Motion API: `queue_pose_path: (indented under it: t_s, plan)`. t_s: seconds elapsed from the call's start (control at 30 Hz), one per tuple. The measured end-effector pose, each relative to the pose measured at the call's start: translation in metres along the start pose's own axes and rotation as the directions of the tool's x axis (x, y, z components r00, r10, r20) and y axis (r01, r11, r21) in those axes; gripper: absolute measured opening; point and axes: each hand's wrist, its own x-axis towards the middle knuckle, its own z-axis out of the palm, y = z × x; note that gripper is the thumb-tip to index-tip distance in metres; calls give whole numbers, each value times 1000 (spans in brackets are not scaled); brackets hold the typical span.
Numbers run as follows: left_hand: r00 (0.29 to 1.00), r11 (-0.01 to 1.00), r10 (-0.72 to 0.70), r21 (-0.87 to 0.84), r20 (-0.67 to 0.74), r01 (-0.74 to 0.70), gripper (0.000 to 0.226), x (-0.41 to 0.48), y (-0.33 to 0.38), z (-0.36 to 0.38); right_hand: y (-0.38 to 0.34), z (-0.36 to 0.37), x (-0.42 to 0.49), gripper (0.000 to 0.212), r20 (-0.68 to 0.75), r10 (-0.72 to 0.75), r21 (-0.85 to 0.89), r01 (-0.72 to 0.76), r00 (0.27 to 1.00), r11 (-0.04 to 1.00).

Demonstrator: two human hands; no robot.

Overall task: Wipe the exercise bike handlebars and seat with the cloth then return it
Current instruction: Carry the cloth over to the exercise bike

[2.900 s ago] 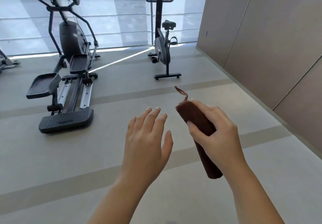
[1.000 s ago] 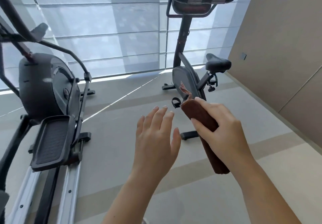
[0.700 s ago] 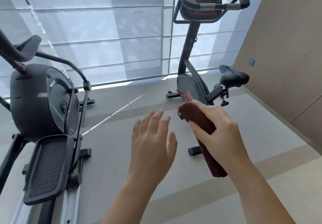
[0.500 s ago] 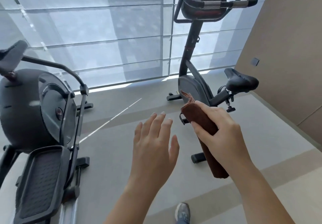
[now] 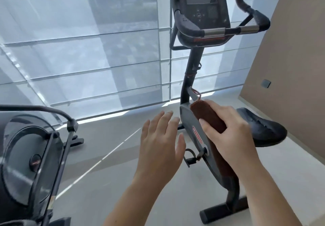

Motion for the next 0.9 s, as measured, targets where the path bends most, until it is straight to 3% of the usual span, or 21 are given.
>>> queue_pose_path:
  t_s: [0.33, 0.5, 0.63, 0.9]
  plan:
    - [1000, 1000, 0, -25, 0, 0, 33, 104, -48, 77, 61, 45, 102, 46, 12, 6, -47, -5, 1000, 999]
    - [996, 994, 91, -61, 16, -90, 37, 168, -77, 120, 88, 70, 158, 46, -14, 51, -78, -52, 999, 996]
    - [992, 977, 125, -175, 0, -123, 35, 309, -160, 170, 105, 136, 293, 47, -173, 50, -164, -79, 984, 983]
    - [987, 971, 158, -179, -25, -160, 34, 343, -168, 171, 101, 143, 322, 46, -129, 64, -169, -85, 990, 982]
